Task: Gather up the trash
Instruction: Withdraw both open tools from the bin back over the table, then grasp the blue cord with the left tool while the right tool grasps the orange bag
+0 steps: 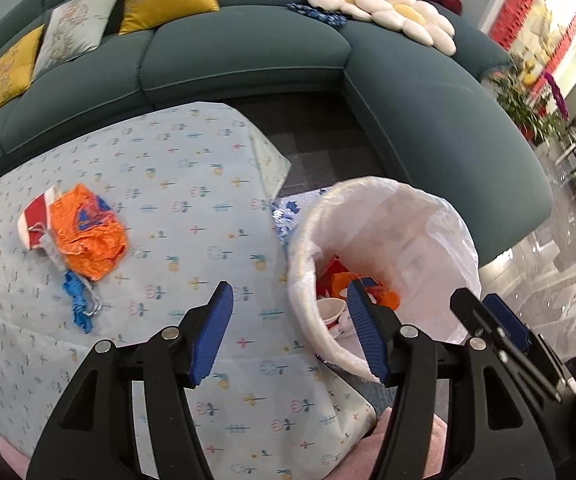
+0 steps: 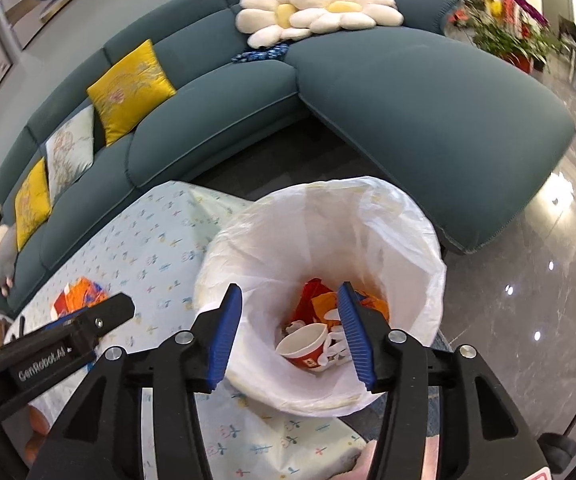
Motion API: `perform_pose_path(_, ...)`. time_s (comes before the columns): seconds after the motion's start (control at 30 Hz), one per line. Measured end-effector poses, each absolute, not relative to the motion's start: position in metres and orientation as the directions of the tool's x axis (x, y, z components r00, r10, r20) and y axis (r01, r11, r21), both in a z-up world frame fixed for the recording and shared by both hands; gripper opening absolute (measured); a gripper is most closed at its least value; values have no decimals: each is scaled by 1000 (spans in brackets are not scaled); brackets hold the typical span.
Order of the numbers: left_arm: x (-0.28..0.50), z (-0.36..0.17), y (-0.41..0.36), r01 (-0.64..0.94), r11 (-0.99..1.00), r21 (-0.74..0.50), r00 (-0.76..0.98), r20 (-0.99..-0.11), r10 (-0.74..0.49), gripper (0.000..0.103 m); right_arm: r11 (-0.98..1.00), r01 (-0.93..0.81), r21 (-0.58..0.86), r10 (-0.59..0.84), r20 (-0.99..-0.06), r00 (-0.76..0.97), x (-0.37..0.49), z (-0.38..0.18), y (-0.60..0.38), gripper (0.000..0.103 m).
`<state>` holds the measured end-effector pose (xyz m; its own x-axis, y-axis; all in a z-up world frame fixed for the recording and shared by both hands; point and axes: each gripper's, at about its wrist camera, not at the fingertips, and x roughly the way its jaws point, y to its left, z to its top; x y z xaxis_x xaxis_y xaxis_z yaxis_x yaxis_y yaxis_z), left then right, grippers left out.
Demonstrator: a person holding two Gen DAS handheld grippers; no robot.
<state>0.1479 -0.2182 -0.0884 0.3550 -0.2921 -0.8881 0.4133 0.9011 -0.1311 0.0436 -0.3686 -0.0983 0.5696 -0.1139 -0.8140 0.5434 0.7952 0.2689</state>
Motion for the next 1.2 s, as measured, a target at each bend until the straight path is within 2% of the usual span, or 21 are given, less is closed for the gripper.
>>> perform_pose_path(0.17, 154, -85, -190, 365, 921, -134, 379, -883, -278, 63, 825, 505, 252, -102, -814, 572, 52, -90, -343, 49)
perform_pose_path(0.4, 162, -93, -142, 293, 945, -144, 380, -889, -253, 63, 863, 449, 232, -81, -813, 576, 67, -84, -301, 54)
perform_pose_path(0.87, 195, -144, -36, 108, 985, -135, 338, -927, -164, 63, 912, 345, 224, 4, -844, 537, 109, -106, -224, 54)
perform_pose_path(1.1, 222, -177, -3, 37, 990, -137, 295, -945, -142, 63, 909, 329, 256, 54, -856, 515, 143, -124, -201, 54)
perform_pose_path(1.2, 234, -190, 3, 22, 987, -157, 268, -951, -157, 57, 912, 316, 261, 75, -863, 499, 162, -133, -190, 54)
